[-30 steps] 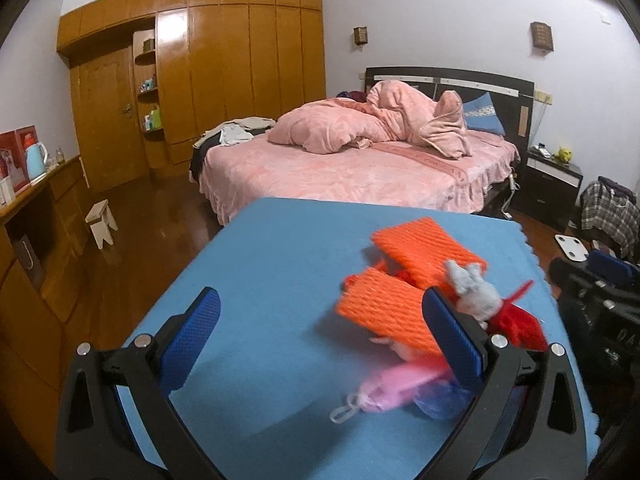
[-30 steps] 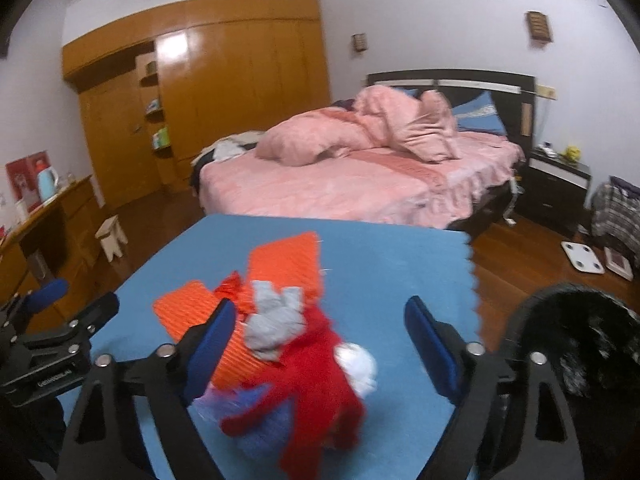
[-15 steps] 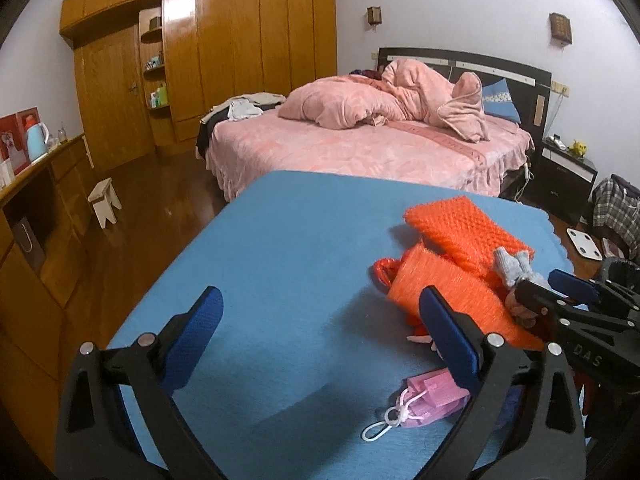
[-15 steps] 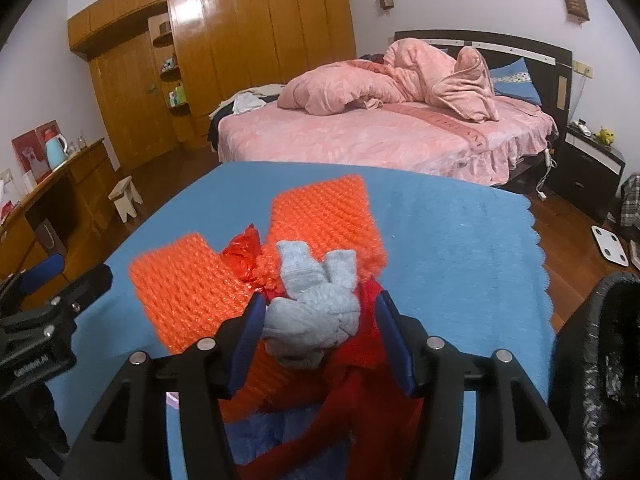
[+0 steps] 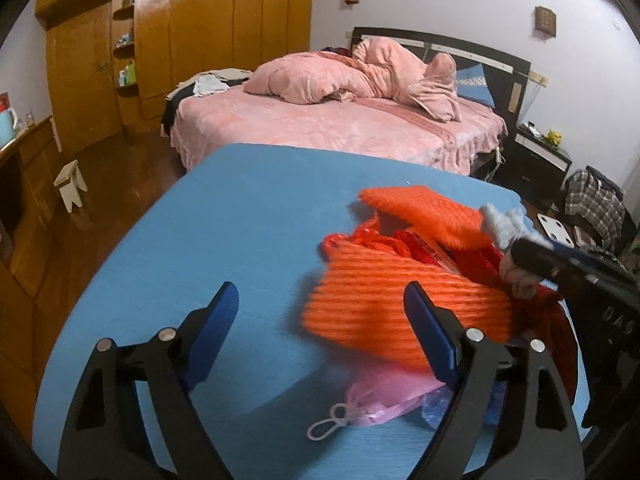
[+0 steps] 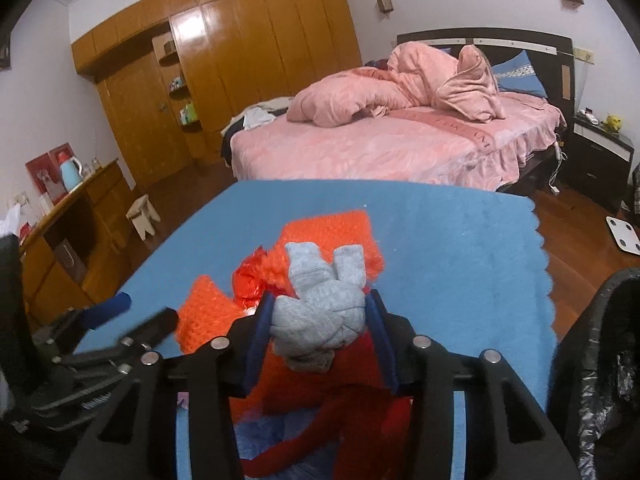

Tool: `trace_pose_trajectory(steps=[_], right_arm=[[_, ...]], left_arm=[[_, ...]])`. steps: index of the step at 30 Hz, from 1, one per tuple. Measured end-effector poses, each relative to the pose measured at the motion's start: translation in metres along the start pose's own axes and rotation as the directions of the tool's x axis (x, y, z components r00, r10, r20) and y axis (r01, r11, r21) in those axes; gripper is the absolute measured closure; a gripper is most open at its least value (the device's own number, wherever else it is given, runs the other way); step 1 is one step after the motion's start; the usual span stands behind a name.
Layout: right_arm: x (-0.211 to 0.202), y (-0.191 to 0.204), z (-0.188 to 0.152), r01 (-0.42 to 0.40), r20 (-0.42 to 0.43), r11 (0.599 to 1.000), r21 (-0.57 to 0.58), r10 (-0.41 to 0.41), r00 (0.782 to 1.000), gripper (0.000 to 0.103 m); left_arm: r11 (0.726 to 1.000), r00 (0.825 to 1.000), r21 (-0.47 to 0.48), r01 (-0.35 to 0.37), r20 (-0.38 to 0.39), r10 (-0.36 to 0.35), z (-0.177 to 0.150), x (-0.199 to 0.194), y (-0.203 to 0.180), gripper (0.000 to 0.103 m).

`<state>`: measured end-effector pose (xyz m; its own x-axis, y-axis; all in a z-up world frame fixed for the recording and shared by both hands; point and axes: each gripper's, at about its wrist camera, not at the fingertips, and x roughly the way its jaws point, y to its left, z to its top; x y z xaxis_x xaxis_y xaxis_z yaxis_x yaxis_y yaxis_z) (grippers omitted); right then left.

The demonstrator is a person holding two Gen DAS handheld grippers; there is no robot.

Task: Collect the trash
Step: 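Grasp the grey glove with the right tool while the left tool grasps the orange mesh bag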

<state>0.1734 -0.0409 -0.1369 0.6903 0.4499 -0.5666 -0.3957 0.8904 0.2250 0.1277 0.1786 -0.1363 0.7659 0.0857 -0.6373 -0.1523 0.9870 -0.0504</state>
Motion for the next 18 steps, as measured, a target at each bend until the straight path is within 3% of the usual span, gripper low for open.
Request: trace_pose_trajectory(steps=[6, 14, 18], right_arm=[[0.005, -0.007, -0.005, 0.018, -0.020, 1.000, 0.000, -0.018, 1.000, 0.057], [0.005, -0.010, -0.010, 0.020, -0.026, 1.000, 0.002, -0.020, 0.999, 0.057], [0.004, -0.009, -0.012, 0.017, -0.029, 1.000, 0.004, -0.017, 0.999, 0.057]], left_arm=[[1.000, 0.997, 0.002, 0.030, -0.069, -0.030, -0.005, 0.020, -0.014, 0.014], [0.996, 0.988, -0.024, 0.086, -0.128, -0.089, -0.015, 0.036, -0.019, 0.013], [0.971, 0.963, -0.101, 0.215, -0.143, -0.228, -0.025, 0.043, -0.013, 0.048]])
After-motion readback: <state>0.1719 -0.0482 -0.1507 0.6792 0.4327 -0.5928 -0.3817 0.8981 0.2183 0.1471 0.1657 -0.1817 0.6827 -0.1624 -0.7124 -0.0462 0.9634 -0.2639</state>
